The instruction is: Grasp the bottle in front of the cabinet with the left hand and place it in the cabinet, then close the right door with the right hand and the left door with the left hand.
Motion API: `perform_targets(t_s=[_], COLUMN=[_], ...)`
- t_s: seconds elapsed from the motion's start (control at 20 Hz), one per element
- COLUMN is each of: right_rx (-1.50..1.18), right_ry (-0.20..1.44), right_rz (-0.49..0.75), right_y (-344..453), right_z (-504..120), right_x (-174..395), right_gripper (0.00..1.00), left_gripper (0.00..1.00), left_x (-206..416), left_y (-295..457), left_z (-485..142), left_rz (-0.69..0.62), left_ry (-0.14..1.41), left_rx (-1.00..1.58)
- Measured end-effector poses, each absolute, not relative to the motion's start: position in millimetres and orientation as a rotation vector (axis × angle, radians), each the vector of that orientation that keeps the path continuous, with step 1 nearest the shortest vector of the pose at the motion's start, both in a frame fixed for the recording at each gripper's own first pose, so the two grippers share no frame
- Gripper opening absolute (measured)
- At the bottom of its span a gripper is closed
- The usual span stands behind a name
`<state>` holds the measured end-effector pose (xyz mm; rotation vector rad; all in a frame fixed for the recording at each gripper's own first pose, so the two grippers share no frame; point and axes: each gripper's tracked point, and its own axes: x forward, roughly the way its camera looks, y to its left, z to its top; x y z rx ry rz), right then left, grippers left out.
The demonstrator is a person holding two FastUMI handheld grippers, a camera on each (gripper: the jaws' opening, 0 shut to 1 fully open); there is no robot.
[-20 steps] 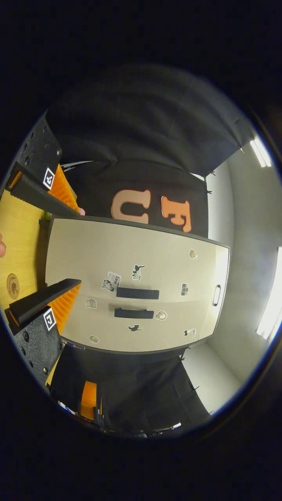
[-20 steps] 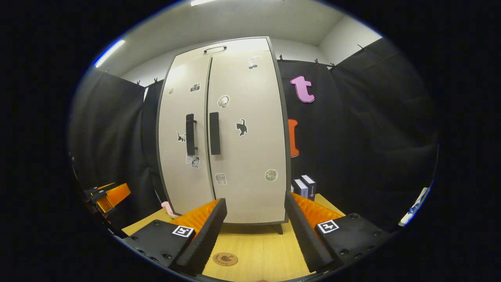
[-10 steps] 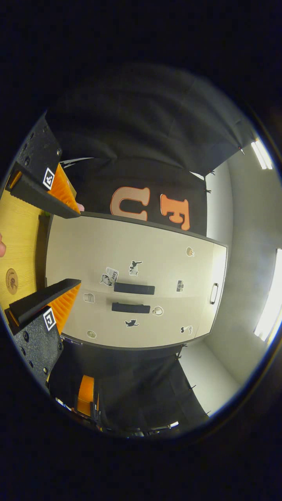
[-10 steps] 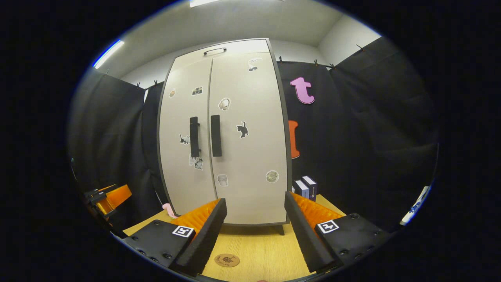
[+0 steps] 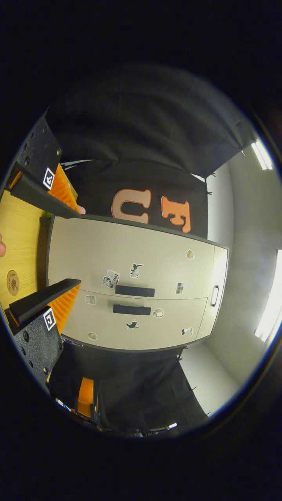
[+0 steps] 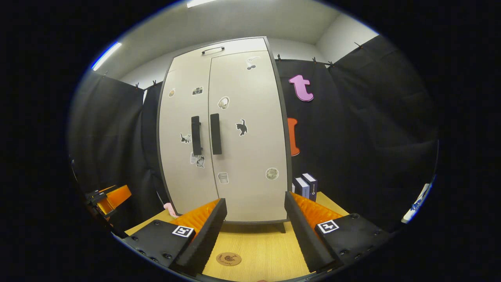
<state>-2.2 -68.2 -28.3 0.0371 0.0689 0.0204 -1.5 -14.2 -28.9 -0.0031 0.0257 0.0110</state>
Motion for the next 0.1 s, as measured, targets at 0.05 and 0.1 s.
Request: perform_targets(t_s=[0.05,0.1], right_rx=[0.039,0.039], right_ry=[0.07,0.073], right_rz=[0.021,0.021], right_y=[-68.0,-67.9], right_z=[-28.8,-28.8], right_x=[-1.5,-1.9], right_gripper=[0.98,0.98], left_gripper=[0.94,0.94], left_x=[-1.5,-2.6], left_y=[-14.5,-15.8], left_z=[-28.7,-28.7], left_rz=[0.01,0.008], left_ry=[0.025,0.025], left_rx=[-0.004,-0.002])
